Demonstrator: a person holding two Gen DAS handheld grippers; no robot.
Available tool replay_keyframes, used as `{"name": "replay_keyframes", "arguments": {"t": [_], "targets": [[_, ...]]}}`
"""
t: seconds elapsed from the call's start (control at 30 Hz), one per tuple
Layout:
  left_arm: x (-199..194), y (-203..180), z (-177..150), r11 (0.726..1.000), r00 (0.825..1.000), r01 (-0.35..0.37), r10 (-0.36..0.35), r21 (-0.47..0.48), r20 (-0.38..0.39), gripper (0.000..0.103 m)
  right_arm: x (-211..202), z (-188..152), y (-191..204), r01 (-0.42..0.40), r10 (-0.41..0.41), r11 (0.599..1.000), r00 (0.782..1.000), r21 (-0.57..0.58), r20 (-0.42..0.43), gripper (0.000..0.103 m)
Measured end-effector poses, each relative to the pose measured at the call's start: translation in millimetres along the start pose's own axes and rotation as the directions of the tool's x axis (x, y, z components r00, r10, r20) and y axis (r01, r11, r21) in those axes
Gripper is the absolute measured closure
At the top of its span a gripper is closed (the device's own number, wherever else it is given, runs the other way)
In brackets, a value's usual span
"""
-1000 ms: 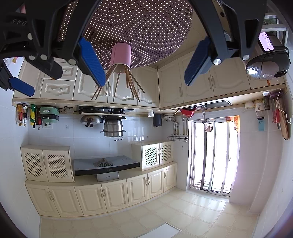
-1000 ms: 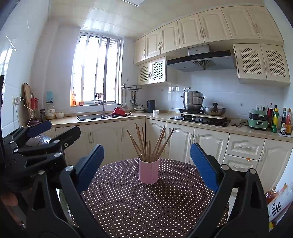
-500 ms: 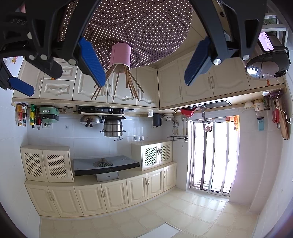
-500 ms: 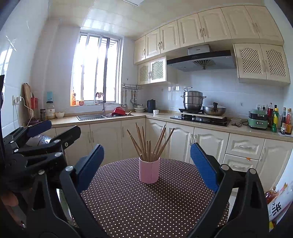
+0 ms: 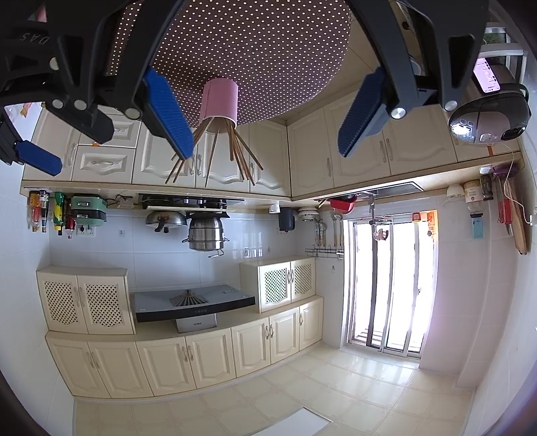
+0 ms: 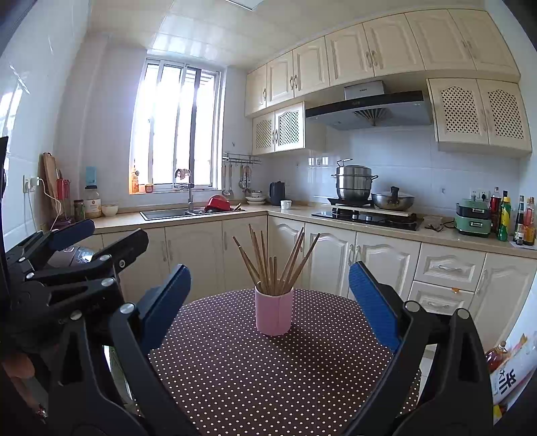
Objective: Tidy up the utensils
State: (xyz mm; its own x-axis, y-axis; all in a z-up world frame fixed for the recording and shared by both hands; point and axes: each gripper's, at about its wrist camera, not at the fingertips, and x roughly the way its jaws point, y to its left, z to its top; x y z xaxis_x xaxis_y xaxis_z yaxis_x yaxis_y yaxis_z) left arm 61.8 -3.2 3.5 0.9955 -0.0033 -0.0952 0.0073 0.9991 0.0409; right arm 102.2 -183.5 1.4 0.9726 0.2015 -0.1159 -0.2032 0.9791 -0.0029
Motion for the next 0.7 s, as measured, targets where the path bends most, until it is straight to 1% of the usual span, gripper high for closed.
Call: {"name": "replay_keyframes", "arguments": {"t": [0.7], "targets": [[2.1, -3.9, 0.6, 1.000, 1.000, -0.004, 0.004, 0.006, -0.010, 0.017, -0.5, -5.1, -2.7, 0.001, 0.000, 1.000, 1.000, 0.007, -0.009, 0.010]]}}
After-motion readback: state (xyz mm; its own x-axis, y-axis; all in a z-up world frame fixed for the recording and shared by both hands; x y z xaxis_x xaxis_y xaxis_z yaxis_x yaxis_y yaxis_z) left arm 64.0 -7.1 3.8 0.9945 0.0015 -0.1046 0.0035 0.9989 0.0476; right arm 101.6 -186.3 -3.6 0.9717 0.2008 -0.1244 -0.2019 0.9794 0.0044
